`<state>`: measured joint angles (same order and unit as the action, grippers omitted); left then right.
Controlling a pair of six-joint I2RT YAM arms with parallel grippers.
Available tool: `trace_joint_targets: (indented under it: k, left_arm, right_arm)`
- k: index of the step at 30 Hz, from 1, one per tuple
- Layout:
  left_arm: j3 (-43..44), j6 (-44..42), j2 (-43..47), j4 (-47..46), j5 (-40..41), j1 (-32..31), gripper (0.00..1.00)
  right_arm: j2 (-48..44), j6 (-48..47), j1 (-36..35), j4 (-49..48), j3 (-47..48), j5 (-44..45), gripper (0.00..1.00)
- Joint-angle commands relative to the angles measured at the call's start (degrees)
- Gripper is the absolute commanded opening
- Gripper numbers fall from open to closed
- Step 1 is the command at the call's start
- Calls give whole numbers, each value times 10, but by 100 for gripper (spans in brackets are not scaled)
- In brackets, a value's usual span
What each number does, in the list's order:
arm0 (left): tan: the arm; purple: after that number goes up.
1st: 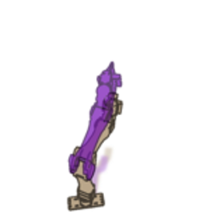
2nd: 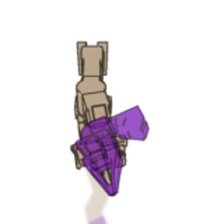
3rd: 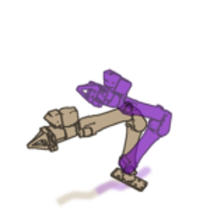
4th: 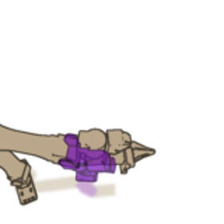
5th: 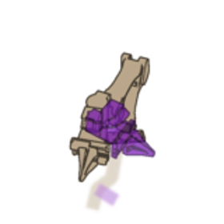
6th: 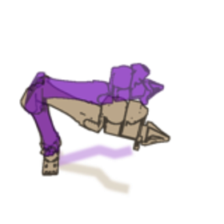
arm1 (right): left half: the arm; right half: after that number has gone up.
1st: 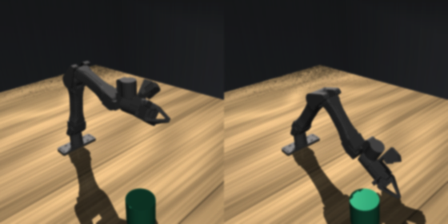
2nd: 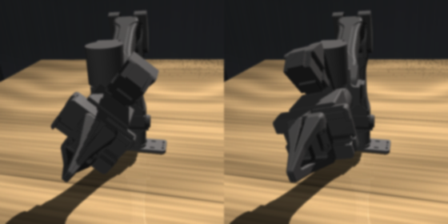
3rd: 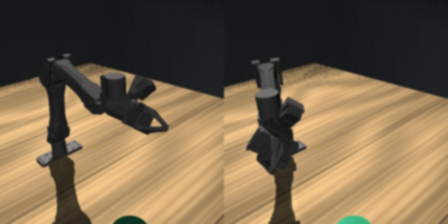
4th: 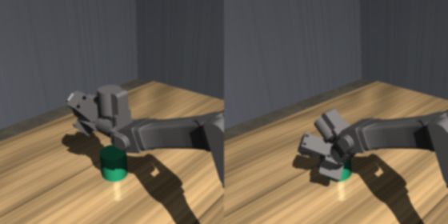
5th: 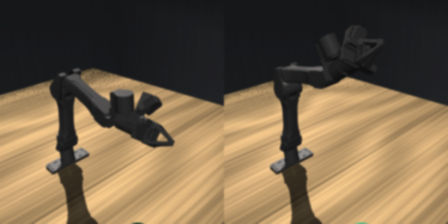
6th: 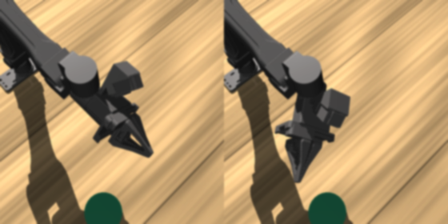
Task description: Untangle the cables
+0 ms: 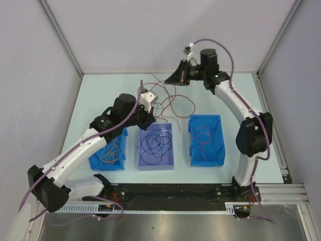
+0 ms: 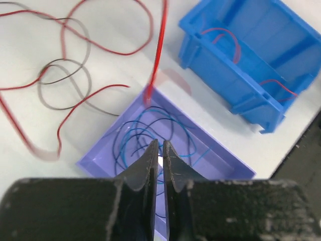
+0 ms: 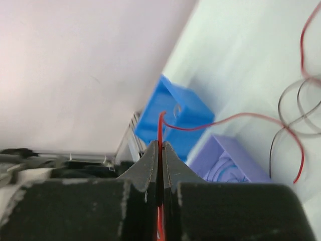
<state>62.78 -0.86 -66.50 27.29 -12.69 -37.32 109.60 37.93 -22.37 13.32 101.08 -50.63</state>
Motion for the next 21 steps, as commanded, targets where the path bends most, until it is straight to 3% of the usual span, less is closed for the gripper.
trace_joint_targets:
  k: [1,2,5,9,12,13,15,18,21]
  left_arm:
    - [-5,28,3,-10,121,-3,12]
    - [-2,36,-5,-5,189,-4,10]
    - [11,60,-33,21,272,-3,8]
    - [23,82,-59,51,310,-3,10]
    - [19,91,-48,51,313,-2,32]
    - [16,92,-43,44,314,-2,48]
    - [9,96,-25,34,318,-2,69]
    - [2,102,-7,21,310,-2,83]
    - [4,105,5,6,281,-3,89]
  right_arm:
    - [-96,4,27,-74,77,18,0]
    - [-104,-2,31,-61,90,21,0]
    - [-133,-15,41,-55,122,34,0]
    - [-170,-6,57,-80,115,42,0]
    - [-179,-19,60,-75,111,62,0]
    - [-188,-23,60,-74,106,69,0]
    - [-199,-30,61,-75,104,82,0]
    - [-202,-26,60,-80,114,84,0]
    - [-207,-30,62,-75,126,87,0]
